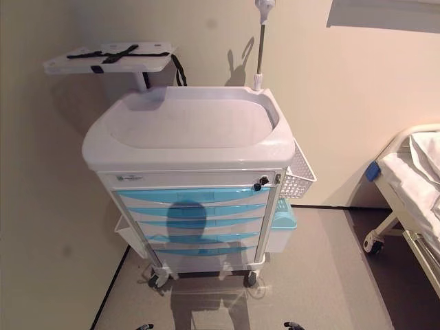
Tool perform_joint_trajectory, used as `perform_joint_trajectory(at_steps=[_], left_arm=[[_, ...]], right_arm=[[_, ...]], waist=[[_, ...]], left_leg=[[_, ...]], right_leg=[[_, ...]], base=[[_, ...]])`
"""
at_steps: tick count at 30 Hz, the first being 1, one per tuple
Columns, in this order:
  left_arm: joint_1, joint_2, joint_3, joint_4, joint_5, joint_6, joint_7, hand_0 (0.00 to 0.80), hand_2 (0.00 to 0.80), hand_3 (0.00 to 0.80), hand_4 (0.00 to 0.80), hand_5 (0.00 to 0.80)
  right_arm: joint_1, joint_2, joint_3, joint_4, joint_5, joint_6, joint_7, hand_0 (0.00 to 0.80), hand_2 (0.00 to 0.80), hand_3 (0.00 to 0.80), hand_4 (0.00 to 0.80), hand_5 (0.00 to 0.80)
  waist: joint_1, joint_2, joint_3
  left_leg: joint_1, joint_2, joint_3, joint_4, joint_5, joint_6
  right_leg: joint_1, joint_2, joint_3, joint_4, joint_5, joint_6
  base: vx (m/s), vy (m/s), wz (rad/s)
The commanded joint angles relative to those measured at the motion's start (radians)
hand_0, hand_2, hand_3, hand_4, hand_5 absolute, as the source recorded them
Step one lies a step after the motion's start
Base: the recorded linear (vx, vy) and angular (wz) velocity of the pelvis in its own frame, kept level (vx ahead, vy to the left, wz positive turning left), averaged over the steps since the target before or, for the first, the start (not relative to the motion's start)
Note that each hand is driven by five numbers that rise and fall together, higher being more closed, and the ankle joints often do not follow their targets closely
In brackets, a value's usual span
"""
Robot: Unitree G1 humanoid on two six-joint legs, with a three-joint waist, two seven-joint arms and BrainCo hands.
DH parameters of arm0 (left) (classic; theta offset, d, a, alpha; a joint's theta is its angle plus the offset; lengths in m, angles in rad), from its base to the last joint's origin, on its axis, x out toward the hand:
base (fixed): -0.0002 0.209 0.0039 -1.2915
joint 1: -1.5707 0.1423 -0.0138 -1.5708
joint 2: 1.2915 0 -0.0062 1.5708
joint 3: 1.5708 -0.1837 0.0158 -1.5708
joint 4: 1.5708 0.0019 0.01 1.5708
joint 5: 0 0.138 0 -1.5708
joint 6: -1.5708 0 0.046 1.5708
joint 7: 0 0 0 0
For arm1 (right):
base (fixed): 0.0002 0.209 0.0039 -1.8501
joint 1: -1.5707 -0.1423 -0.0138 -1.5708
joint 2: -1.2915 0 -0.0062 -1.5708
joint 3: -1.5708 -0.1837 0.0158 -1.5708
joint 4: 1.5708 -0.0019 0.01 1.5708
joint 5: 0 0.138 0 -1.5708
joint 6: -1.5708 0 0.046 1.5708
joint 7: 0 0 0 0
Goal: Open the drawer and pick up the medicine
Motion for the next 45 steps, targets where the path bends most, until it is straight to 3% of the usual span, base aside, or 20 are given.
perform_joint_trajectory(at_steps=[1,6,7,8,9,11,12,13,14,24,36,41,45], left_arm=[[-0.086,-0.027,0.042,0.023,-0.044,-0.01,0.026,0.0,0.0,0.0,0.0,0.0],[-0.103,-0.008,0.094,-0.039,-0.13,-0.033,0.053,0.0,0.0,0.0,0.0,0.0],[-0.103,-0.008,0.095,-0.039,-0.13,-0.033,0.053,0.0,0.0,0.0,0.0,0.0],[-0.129,0.02,0.14,0.013,-0.157,-0.022,0.039,0.0,0.0,0.0,0.0,0.0],[-0.164,0.042,0.147,0.016,-0.156,-0.057,0.067,0.0,0.0,0.0,0.0,0.0],[-0.182,0.022,0.153,0.014,-0.213,-0.021,0.074,0.0,0.0,0.0,0.0,0.0],[-0.199,0.016,0.168,-0.066,-0.317,-0.049,0.12,0.0,0.0,0.0,0.0,0.0],[-0.199,0.016,0.168,-0.066,-0.317,-0.049,0.12,0.0,0.0,0.0,0.0,0.0],[-0.214,0.004,0.163,-0.159,-0.371,-0.085,0.133,0.0,0.0,0.0,0.0,0.0],[-0.387,-0.034,0.232,-0.188,-0.67,-0.169,0.178,0.0,0.0,0.0,0.0,0.0],[-0.548,-0.052,0.303,-0.29,-0.968,-0.235,0.133,0.0,0.0,0.0,0.0,0.0],[-0.601,-0.1,0.356,-0.409,-1.211,-0.268,0.047,0.0,0.0,0.0,0.0,0.0],[-0.628,-0.126,0.355,-0.454,-1.294,-0.283,0.028,0.0,0.0,0.0,0.0,0.0]], right_arm=[[-0.059,-0.011,0.001,0.035,0.02,-0.008,-0.015,0.0,0.0,0.0,0.0,0.0],[-0.062,-0.028,-0.018,0.011,0.051,-0.02,-0.025,0.0,0.0,0.0,0.0,0.0],[-0.062,-0.028,-0.018,0.011,0.051,-0.02,-0.025,0.0,0.0,0.0,0.0,0.0],[-0.065,-0.03,-0.019,0.011,0.057,-0.023,-0.017,0.0,0.0,0.0,0.0,0.0],[-0.067,-0.026,-0.019,0.011,0.067,-0.028,-0.021,0.0,0.0,0.0,0.0,0.0],[-0.075,-0.032,-0.008,0.003,0.079,-0.032,-0.027,0.0,0.0,0.0,0.0,0.0],[-0.088,-0.048,-0.007,-0.003,0.081,-0.035,-0.044,0.0,0.0,0.0,0.0,0.0],[-0.088,-0.047,-0.007,-0.003,0.081,-0.035,-0.044,0.0,0.0,0.0,0.0,0.0],[-0.105,-0.051,-0.007,-0.017,0.09,-0.034,-0.056,0.0,0.0,0.0,0.0,0.0],[-0.17,-0.052,0.036,-0.046,0.108,-0.048,-0.085,0.0,0.0,0.0,0.0,0.0],[-0.199,-0.037,0.071,-0.088,0.136,-0.053,-0.082,0.0,0.0,0.0,0.0,0.0],[-0.206,-0.03,0.08,-0.096,0.141,-0.051,-0.071,0.0,0.0,0.0,0.0,0.0],[-0.21,-0.029,0.084,-0.097,0.144,-0.047,-0.069,0.0,0.0,0.0,0.0,0.0]], waist=[[-0.017,-0.036,0.045],[-0.02,-0.043,0.102],[-0.02,-0.043,0.101],[-0.026,-0.044,0.102],[-0.031,-0.052,0.104],[-0.034,-0.053,0.124],[-0.037,-0.052,0.155],[-0.037,-0.052,0.151],[-0.04,-0.05,0.174],[-0.07,-0.075,0.203],[-0.097,-0.108,0.235],[-0.111,-0.128,0.238],[-0.114,-0.13,0.238]], left_leg=[[-0.052,-0.053,0.031,0.009,0.002,0.048],[-0.136,-0.056,0.036,0.095,-0.02,0.059],[-0.138,-0.056,0.036,0.097,-0.021,0.059],[-0.15,-0.054,0.044,0.107,-0.024,0.059],[-0.167,-0.053,0.053,0.119,-0.03,0.061],[-0.219,-0.055,0.061,0.154,-0.036,0.066],[-0.274,-0.058,0.064,0.197,-0.047,0.07],[-0.279,-0.058,0.064,0.197,-0.046,0.07],[-0.33,-0.062,0.064,0.227,-0.049,0.074],[-0.497,-0.04,0.098,0.367,-0.103,0.087],[-0.601,-0.03,0.124,0.436,-0.134,0.098],[-0.635,-0.021,0.141,0.468,-0.158,0.106],[-0.652,-0.019,0.145,0.487,-0.169,0.11]], right_leg=[[-0.074,0.015,-0.002,0.076,0.008,0.031],[-0.147,0.007,0.021,0.122,0.007,0.024],[-0.149,0.007,0.022,0.123,0.007,0.024],[-0.164,0.009,0.03,0.128,0.007,0.025],[-0.182,0.011,0.041,0.136,0.005,0.024],[-0.233,0.01,0.055,0.156,0.01,0.024],[-0.29,0.009,0.067,0.193,0.011,0.022],[-0.296,0.009,0.067,0.193,0.013,0.022],[-0.347,0.007,0.074,0.222,0.016,0.019],[-0.515,0.01,0.126,0.299,0.007,0.02],[-0.618,0.017,0.149,0.331,0.018,0.032],[-0.654,0.031,0.167,0.336,0.024,0.037],[-0.674,0.036,0.171,0.346,0.022,0.037]], base=[[0.0,0.0,0.0],[-0.04,0.003,-0.02],[-0.024,0.009,-0.12],[-0.001,0.003,-0.18],[-0.025,0.001,-0.23],[-0.142,0.024,-0.28],[-0.167,0.041,-0.28],[-0.194,0.051,-0.28],[-0.091,0.025,-0.29],[-0.035,0.033,-0.12],[-0.006,0.026,-0.08],[0.01,0.007,-0.04],[0.008,0.001,-0.15]])
